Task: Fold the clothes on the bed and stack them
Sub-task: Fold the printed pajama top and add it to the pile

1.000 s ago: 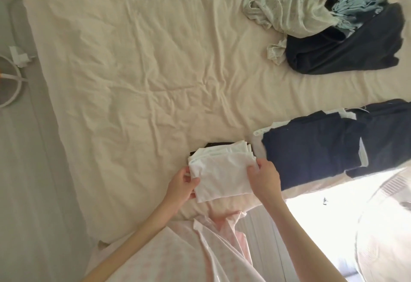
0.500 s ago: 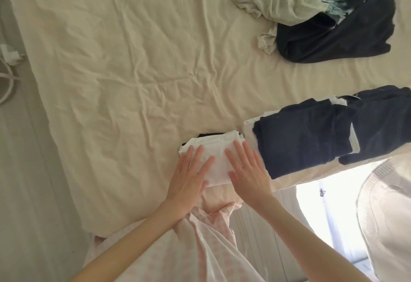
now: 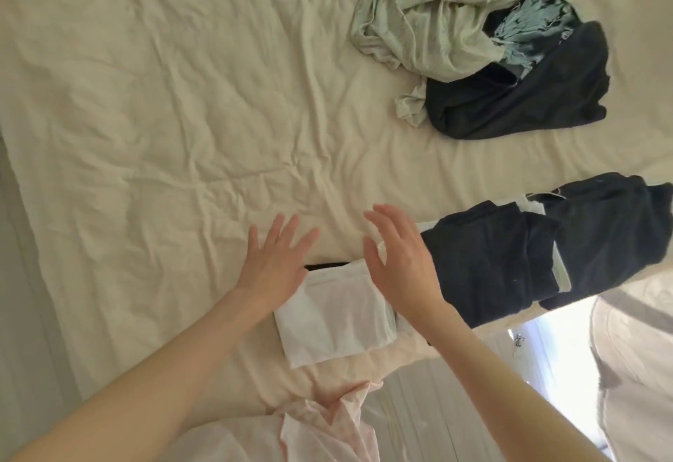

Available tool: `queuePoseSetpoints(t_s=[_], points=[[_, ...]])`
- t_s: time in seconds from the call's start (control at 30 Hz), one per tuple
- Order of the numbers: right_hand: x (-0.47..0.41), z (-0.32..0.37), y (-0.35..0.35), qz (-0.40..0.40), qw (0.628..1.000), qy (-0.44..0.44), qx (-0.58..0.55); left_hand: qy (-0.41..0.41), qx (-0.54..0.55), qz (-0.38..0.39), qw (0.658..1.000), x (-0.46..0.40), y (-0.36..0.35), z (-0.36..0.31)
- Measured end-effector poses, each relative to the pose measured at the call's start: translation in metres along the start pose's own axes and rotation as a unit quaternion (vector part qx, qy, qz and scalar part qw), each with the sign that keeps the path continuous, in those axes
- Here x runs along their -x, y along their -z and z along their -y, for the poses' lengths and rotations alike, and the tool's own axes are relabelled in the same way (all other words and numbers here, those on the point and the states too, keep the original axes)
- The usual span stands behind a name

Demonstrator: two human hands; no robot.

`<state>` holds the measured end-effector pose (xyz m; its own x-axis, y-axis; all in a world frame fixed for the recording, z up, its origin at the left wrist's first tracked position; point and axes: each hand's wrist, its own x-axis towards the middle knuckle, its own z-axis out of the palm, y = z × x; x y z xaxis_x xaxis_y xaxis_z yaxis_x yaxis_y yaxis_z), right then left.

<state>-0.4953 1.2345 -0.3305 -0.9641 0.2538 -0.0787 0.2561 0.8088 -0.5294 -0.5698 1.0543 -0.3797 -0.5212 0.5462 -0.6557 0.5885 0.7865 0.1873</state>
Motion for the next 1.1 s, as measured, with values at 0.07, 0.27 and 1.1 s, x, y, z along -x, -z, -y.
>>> queuePoseSetpoints(t_s=[0.07,0.27,1.1], points=[[-0.056,-0.015,0.01,-0.024,0.999,-0.02,0.026,0.046,0.02,-0.017,0.999,-0.027,0.013,0.017],[-0.209,-0.091,0.002,0.018,0.969,-0.093,0.229,0.094,0.004,0.006,0.996,-0.115,0.017,0.061],[-0.214,-0.033,-0.08,-0.106,0.98,-0.139,-0.094,0.108,0.238,0.116,0.958,-0.164,0.043,0.079]])
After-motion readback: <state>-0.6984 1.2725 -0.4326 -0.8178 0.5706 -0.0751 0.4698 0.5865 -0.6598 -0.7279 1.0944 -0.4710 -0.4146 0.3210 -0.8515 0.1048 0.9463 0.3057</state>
